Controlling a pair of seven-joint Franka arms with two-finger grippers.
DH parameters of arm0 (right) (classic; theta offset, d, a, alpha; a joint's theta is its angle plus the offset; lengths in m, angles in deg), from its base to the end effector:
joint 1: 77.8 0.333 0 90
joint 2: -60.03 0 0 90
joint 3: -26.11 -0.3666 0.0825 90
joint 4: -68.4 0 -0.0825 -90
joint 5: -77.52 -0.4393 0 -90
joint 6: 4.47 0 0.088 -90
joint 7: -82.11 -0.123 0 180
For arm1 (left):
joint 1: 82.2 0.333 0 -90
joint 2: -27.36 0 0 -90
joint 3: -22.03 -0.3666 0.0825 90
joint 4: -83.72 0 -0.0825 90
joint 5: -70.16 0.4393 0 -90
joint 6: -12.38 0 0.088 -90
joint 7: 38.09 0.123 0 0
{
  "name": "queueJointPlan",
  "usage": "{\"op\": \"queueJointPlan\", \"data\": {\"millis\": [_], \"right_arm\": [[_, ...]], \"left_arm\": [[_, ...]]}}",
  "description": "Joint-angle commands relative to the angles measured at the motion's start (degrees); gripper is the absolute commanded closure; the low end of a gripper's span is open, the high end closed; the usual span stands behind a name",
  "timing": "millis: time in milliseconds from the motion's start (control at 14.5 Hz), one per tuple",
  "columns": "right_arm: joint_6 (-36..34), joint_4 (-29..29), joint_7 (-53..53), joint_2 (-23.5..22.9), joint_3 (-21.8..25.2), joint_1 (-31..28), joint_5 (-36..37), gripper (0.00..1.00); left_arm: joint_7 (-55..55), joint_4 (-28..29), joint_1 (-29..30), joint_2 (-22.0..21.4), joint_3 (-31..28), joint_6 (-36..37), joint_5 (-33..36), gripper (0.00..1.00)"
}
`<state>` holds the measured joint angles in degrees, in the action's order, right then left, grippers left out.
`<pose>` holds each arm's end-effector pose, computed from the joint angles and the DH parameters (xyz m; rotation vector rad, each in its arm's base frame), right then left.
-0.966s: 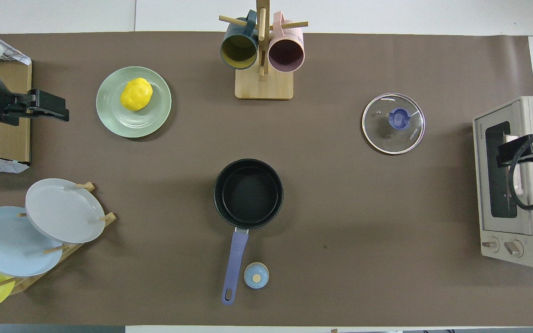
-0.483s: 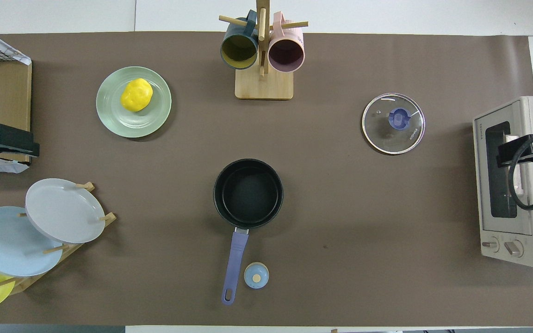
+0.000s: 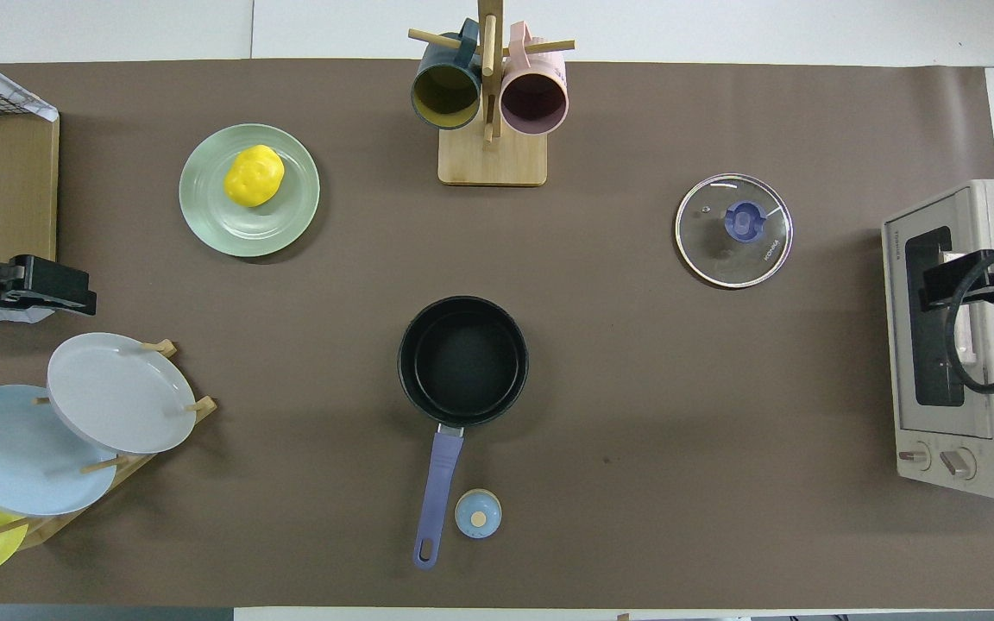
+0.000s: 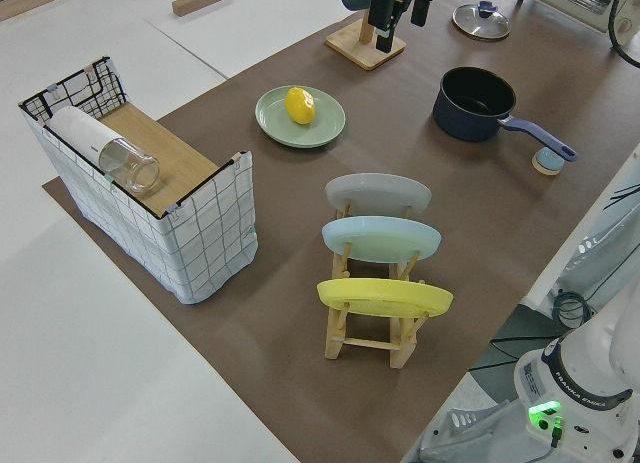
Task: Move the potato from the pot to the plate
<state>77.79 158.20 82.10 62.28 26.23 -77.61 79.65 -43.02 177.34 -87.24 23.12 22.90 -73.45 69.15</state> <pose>0.5797 -0.0043 0.6733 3.1013 -0.0035 -0.1432 0.5704 -0.0617 0.6637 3.1293 -0.0278 -0.0990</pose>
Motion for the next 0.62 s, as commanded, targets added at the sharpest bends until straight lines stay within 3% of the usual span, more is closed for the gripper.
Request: {"op": "queueJointPlan", "data": {"millis": [0,552], "right_arm": [[1.6,0.1,-0.4,0.6,-1.3,-1.1,-1.6,0.00],[2.2,0.2,-0.6,0.8,-1.3,-1.1,-1.7,0.00]], "left_arm": [[-0.1,-2.2,-0.8,1.3,-0.3,0.3,0.7,0.00],[-0.1,-1.1,-0.3,0.8,0.0,-0.4,0.5,0.00]]}}
